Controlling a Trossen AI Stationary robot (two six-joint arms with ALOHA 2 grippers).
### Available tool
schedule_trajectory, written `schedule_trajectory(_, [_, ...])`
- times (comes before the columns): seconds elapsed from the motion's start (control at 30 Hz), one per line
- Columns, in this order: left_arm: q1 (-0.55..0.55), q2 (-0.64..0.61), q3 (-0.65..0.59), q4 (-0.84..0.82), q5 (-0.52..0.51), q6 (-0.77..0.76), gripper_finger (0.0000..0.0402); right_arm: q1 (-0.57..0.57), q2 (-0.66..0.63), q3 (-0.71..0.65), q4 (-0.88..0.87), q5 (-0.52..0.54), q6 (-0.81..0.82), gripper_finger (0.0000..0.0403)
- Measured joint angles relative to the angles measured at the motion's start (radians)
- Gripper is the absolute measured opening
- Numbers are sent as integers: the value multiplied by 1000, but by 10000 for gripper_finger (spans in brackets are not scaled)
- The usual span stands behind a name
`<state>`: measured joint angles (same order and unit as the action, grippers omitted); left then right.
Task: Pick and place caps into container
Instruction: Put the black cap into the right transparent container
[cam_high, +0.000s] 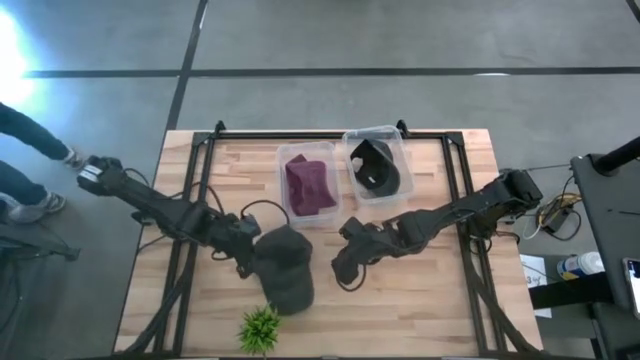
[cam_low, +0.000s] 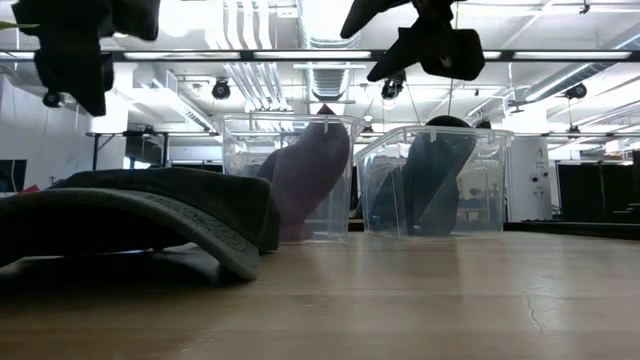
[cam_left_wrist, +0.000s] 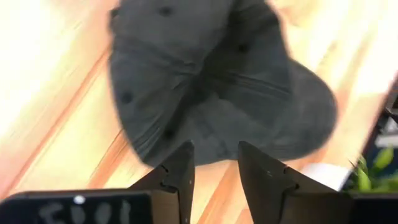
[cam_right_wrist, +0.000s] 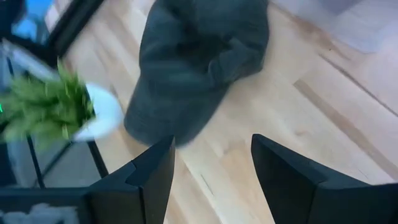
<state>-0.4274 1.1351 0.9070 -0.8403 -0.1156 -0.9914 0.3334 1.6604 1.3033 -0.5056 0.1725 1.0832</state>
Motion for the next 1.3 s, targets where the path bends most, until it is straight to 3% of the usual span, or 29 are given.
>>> schedule_trajectory(0.2, [-8,42,-40,155,100,174,139,13,0,-13,-50,-127,-70,208])
schedule_trajectory(0.33, [-7,106,-104,192,212,210,133,20,0,-44,-63,-122,-40,208])
schedule_trajectory(0.4, [-7,137,-143,219,219,213,130,20,0,-57,-60,-121,-9,208])
schedule_trajectory(0.53, [4,178,-226,276,158,212,126,24,0,-73,-58,-108,20,208])
schedule_trajectory(0.7, [47,188,-291,224,-13,171,126,29,0,-73,-57,-91,25,208])
schedule_trajectory(0.83, [91,156,-295,7,-186,45,126,29,0,-73,-57,-68,42,208])
schedule_trajectory(1.07, [75,0,-184,-451,-289,-255,125,29,0,-73,-58,-67,41,208])
schedule_trajectory(1.2, [45,-117,-116,-471,-306,-477,125,29,0,-73,-58,-67,36,208])
schedule_trajectory(1.3, [-11,-174,-103,-416,-257,-645,125,29,0,-72,-60,-67,36,208])
